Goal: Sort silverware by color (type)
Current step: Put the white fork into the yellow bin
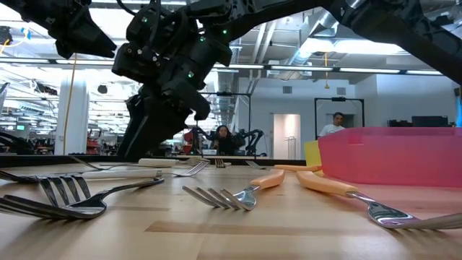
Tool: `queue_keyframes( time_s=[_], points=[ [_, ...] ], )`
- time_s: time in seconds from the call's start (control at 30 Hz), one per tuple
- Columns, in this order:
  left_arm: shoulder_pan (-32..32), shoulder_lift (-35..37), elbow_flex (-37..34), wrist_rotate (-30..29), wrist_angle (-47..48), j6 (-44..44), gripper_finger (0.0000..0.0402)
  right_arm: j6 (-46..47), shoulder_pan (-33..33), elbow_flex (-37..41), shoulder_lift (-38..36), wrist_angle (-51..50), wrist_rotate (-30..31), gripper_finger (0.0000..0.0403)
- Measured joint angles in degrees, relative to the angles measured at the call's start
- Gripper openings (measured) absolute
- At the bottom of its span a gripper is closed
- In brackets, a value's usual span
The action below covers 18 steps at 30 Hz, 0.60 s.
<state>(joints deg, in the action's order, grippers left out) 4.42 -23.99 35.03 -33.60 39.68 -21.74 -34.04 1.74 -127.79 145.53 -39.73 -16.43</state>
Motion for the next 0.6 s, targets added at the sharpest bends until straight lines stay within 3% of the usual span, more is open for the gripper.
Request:
queue_keyframes(
  time_s=[0.37, 0.6],
  points=[
    [-0.01, 0.01, 0.00, -0.12, -0.05, -0.09, 0.0151, 2.13, -0.04, 4.48, -0.02, 3.45, 0.14, 0.0228],
    [-0.01, -0.01, 0.00, -0.22, -0.11, -0.21, 0.0151, 3.97, -0.36, 7.11, -0.37, 5.04, 2.24, 0.0164]
  ],
)
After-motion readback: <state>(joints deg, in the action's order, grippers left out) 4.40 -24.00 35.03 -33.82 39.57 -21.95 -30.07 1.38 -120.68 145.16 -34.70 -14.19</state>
